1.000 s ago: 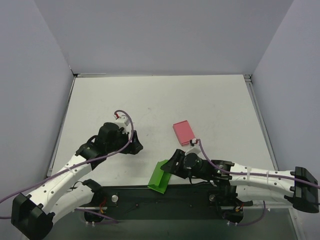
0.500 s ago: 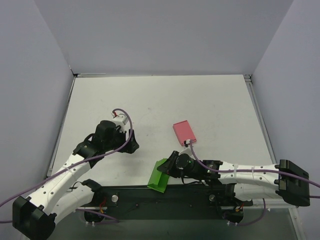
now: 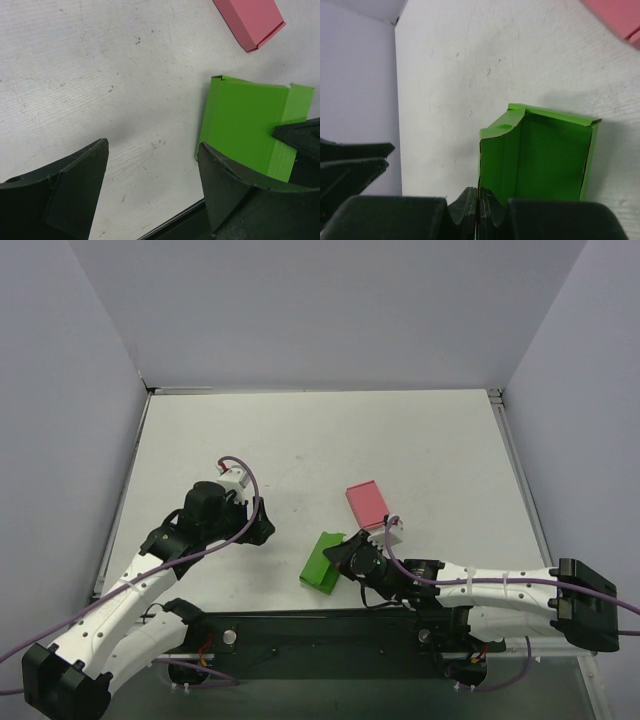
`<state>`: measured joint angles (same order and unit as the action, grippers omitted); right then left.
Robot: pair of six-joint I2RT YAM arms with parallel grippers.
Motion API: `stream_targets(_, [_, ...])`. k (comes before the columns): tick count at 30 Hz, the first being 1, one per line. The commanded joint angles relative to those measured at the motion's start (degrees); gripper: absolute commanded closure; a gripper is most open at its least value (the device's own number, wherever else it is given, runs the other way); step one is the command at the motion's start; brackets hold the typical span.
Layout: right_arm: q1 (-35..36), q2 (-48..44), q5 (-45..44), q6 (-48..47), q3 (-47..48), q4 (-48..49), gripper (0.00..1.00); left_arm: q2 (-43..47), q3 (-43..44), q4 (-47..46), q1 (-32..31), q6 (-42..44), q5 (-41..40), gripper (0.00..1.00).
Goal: Fold the paper box
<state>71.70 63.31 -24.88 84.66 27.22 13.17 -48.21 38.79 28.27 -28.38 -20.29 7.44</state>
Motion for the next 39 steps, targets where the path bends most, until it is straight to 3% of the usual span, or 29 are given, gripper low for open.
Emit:
stream_targets(1, [0.1,0.2,-14.0,6.2,1.8,0.4,1.00,1.1,1.6,0.4,0.4,1.0,-1.1,0.18])
stream_targets(10, [-0.9,4.5,-22.5,13.4,3.6,1.2,1.00,1.6,1.6,0.6,0.4,0.8,-1.9,0.18])
stream_targets(20, [-2.1,11.2,-22.9,17.6,5.7,9.1,1.00,1.9,1.8,1.2,0.4,0.8,-3.4,0.18])
stream_targets(21, [-2.2,11.6,-22.5,17.6,5.8,9.9,0.98,1.8,1.7,1.3,0.4,0.8,-3.6,0.18])
stream_targets(22, [-2.4,12.3,-22.1,17.5,5.7,11.6,0.87,2.0,1.7,1.3,0.4,0.8,-3.7,0.18])
stream_targets(24, [-2.7,12.5,-20.9,16.7,5.7,12.8,0.64,2.1,1.9,1.5,0.4,0.8,-4.3,0.18])
stream_targets(25, [-2.6,12.4,-20.4,15.5,5.8,13.1,0.45,2.1,1.8,1.6,0.4,0.8,-4.5,0.18])
stream_targets(28, [-2.4,10.9,-19.2,13.4,5.6,11.8,0.27,2.2,1.8,1.4,0.4,0.3,-5.0,0.18])
stream_targets(34, [-0.8,3.6,-13.7,6.3,2.8,5.8,0.25,2.7,1.3,0.2,0.5,-7.2,-2.0,0.18])
stream_targets(38, [-4.5,-3.6,-11.6,-4.1,0.2,-0.8,0.25,6.4,-2.8,-5.3,0.4,-15.0,2.7,0.19])
stream_targets(39, [-7.4,-5.5,-7.2,-12.9,0.6,-0.8,0.25,7.1,-5.9,-6.6,0.4,-16.1,3.4,0.20])
